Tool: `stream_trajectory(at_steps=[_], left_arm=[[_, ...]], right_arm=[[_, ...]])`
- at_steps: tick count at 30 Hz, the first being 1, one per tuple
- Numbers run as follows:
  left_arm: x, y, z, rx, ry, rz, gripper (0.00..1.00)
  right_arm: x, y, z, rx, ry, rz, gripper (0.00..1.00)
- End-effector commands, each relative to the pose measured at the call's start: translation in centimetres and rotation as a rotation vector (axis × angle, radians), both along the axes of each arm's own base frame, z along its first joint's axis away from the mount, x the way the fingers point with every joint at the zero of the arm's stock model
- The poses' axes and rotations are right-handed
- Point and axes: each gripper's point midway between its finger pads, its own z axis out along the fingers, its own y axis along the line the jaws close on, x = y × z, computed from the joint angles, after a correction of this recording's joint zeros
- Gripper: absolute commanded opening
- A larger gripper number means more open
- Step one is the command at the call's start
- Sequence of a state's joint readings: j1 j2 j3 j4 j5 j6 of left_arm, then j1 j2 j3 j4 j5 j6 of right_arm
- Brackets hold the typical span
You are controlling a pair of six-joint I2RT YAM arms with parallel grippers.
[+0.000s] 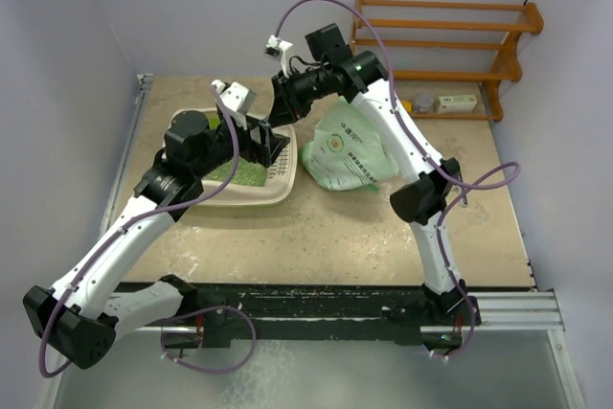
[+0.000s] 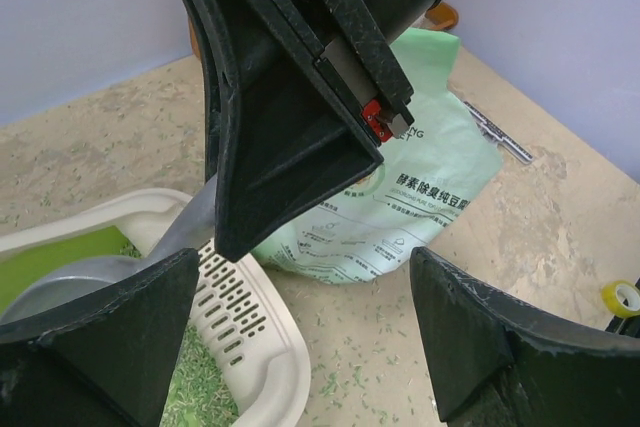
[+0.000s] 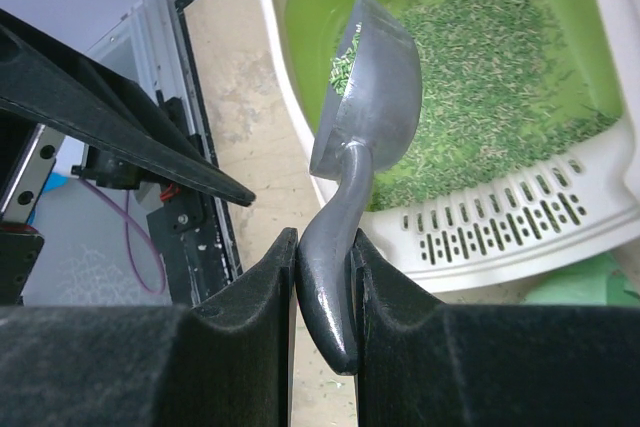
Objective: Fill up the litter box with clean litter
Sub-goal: Pour the cat litter into the litter box.
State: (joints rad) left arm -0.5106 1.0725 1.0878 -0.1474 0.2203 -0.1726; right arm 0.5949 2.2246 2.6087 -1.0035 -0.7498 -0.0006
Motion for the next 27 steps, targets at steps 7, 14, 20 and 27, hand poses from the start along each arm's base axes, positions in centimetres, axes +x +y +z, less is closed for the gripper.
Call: stream_trajectory(at_steps=[7, 14, 20, 27], left_arm=[[-0.4, 0.8, 0.6, -0.015, -0.049, 0.020, 0.82], [-0.1, 0.1, -0.3, -0.007, -0.019, -0.004, 0.82], [-0.2, 0.3, -0.1, 0.000, -0.024, 0.002, 0.82], [-0.2, 0.5, -0.1, 0.011, -0.019, 0.005, 0.82]], right_arm=[[-0.8, 1.1, 1.5, 0.043, -0.055, 0.043, 0.00], [-0.4, 1.4, -0.9, 0.010, -0.006, 0.042, 0.00], [-0.3, 1.5, -1.7, 0.000, 0.008, 0.043, 0.00], [-0.4, 1.4, -1.6, -0.001, 0.010, 0.042, 0.00]])
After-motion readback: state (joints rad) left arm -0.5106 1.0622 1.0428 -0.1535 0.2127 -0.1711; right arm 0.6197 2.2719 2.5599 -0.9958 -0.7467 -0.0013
